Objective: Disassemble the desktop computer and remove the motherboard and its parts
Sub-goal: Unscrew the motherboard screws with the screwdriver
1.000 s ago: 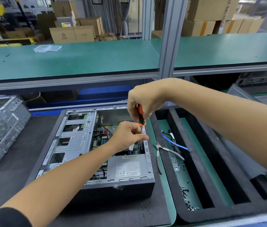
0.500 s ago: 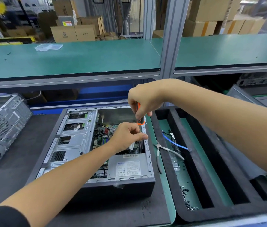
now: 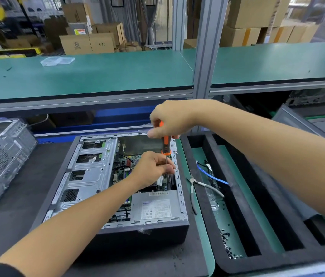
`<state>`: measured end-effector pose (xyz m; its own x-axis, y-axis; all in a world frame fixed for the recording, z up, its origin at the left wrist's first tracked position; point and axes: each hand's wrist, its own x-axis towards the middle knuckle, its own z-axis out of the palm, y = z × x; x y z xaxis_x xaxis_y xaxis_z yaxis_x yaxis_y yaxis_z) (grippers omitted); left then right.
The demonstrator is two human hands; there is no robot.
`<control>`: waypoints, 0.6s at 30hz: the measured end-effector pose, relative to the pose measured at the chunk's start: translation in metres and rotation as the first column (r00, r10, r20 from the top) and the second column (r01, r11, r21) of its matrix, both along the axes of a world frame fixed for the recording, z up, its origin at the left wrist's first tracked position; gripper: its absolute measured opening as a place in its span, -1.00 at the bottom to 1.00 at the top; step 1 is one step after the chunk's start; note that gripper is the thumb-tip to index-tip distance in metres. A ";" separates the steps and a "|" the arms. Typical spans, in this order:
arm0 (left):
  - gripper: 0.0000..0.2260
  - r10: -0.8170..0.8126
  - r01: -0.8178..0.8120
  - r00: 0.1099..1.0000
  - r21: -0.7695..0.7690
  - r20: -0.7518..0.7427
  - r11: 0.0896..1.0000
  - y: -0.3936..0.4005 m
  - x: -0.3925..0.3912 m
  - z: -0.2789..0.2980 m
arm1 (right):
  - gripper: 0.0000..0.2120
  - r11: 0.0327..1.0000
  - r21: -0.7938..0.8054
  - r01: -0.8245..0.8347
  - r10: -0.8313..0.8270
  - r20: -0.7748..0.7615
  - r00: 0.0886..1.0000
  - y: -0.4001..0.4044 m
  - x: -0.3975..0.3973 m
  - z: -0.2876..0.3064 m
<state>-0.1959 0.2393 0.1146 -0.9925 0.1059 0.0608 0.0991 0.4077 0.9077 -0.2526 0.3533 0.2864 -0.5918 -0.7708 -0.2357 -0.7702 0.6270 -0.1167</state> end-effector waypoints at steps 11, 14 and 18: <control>-0.82 0.010 -0.012 1.000 -0.057 -0.026 0.998 0.000 -0.005 -0.004 | -0.84 0.973 0.206 -0.105 0.114 -0.036 0.993 0.002 0.007 0.004; -0.74 0.005 -0.006 0.999 -0.048 -0.039 0.999 0.000 -0.004 -0.004 | -0.73 0.969 0.175 -0.177 0.171 0.045 0.984 0.003 0.007 0.004; -0.70 0.017 -0.019 0.999 -0.038 -0.036 0.999 -0.001 -0.002 -0.007 | -0.91 0.990 0.066 -0.125 0.117 0.112 0.987 0.001 0.004 0.002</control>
<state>-0.1982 0.2381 0.1079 -0.9915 0.0910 0.0926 0.1237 0.4444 0.8872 -0.2489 0.3540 0.2887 -0.4636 -0.8137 -0.3507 -0.8263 0.5399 -0.1604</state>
